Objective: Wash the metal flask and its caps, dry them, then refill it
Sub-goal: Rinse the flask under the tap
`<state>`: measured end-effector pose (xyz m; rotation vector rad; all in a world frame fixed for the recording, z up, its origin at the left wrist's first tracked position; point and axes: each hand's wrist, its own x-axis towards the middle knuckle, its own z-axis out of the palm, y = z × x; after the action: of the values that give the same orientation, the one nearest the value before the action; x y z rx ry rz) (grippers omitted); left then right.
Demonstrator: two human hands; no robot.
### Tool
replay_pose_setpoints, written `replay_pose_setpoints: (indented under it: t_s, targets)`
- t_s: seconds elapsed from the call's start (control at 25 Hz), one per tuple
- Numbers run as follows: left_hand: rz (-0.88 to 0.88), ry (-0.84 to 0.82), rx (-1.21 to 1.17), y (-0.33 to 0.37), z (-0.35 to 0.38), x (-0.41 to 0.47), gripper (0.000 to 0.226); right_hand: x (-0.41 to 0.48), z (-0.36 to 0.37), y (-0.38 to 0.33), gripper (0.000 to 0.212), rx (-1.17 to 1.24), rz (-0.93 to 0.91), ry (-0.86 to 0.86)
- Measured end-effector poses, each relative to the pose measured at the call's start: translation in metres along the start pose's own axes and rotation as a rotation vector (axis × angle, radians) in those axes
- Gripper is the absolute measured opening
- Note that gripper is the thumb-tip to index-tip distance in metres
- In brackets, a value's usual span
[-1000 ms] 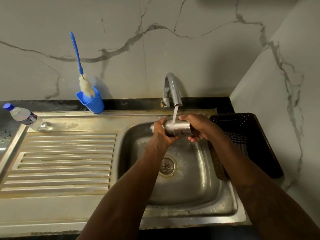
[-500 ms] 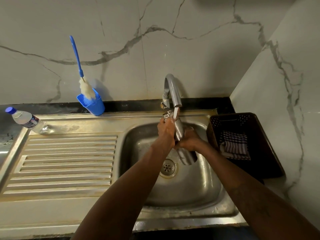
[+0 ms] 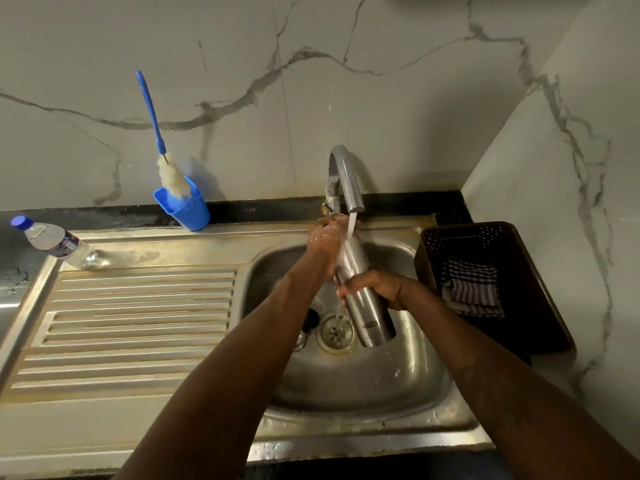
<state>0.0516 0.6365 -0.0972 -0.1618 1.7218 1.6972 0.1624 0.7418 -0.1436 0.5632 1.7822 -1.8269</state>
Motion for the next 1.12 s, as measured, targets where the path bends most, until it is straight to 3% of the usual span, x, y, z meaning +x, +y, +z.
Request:
replay_pose_setpoints:
  t_s: [0.12, 0.2, 0.24, 0.28, 0.36, 0.48, 0.64, 0.72, 0.8, 0.84, 0.92, 0.96, 1.04, 1.12]
  targets:
    - [0.082, 0.356, 0.118, -0.002, 0.011, -0.003, 0.022, 0.014, 0.021, 0.005, 0.066, -0.303, -0.090, 0.515]
    - [0.038, 0.402, 0.013, 0.001, 0.021, -0.008, 0.018, 0.021, 0.034, 0.004, 0.048, -0.416, -0.211, 0.672]
    - [0.011, 0.408, 0.027, 0.000, 0.024, -0.010, 0.026, 0.020, 0.037, 0.002, 0.038, -0.434, -0.241, 0.697]
    - [-0.015, 0.397, 0.083, 0.002, 0.023, -0.012, 0.034, 0.019, 0.038, -0.003, 0.033, -0.408, -0.265, 0.671]
    - [-0.031, 0.377, 0.171, 0.005, 0.017, -0.010, 0.032, 0.010, 0.031, -0.017, 0.045, -0.275, -0.252, 0.524]
    - [0.050, 0.132, -0.071, 0.007, -0.001, -0.004, 0.028, -0.006, 0.004, -0.045, 0.060, -0.200, -0.062, 0.229]
    - [0.151, -0.158, -0.188, 0.027, -0.016, -0.002, 0.038, -0.009, -0.015, -0.045, 0.072, 0.269, -0.061, -0.187]
    - [0.149, -0.071, -0.185, 0.036, -0.021, -0.001, 0.041, -0.011, -0.010, -0.050, 0.079, 0.220, -0.047, -0.194]
    - [0.071, 0.148, -0.234, 0.037, -0.026, 0.000, 0.043, -0.011, -0.002, -0.055, 0.089, -0.194, -0.025, 0.032]
    - [0.010, 0.273, -0.283, 0.035, -0.029, 0.002, 0.041, -0.010, 0.002, -0.058, 0.094, -0.470, 0.004, 0.238]
    - [-0.110, 0.474, -0.406, 0.032, -0.036, 0.009, 0.038, -0.004, 0.015, -0.045, 0.093, -0.922, -0.098, 0.632]
    - [-0.160, 0.518, -0.450, 0.035, -0.038, 0.009, 0.038, 0.001, 0.022, -0.035, 0.089, -1.062, -0.174, 0.747]
    - [-0.203, 0.523, -0.455, 0.040, -0.038, 0.006, 0.041, 0.006, 0.036, -0.029, 0.079, -1.146, -0.270, 0.838]
    - [-0.208, 0.446, -0.437, 0.038, -0.036, -0.001, 0.045, 0.006, 0.031, -0.039, 0.076, -1.014, -0.170, 0.719]
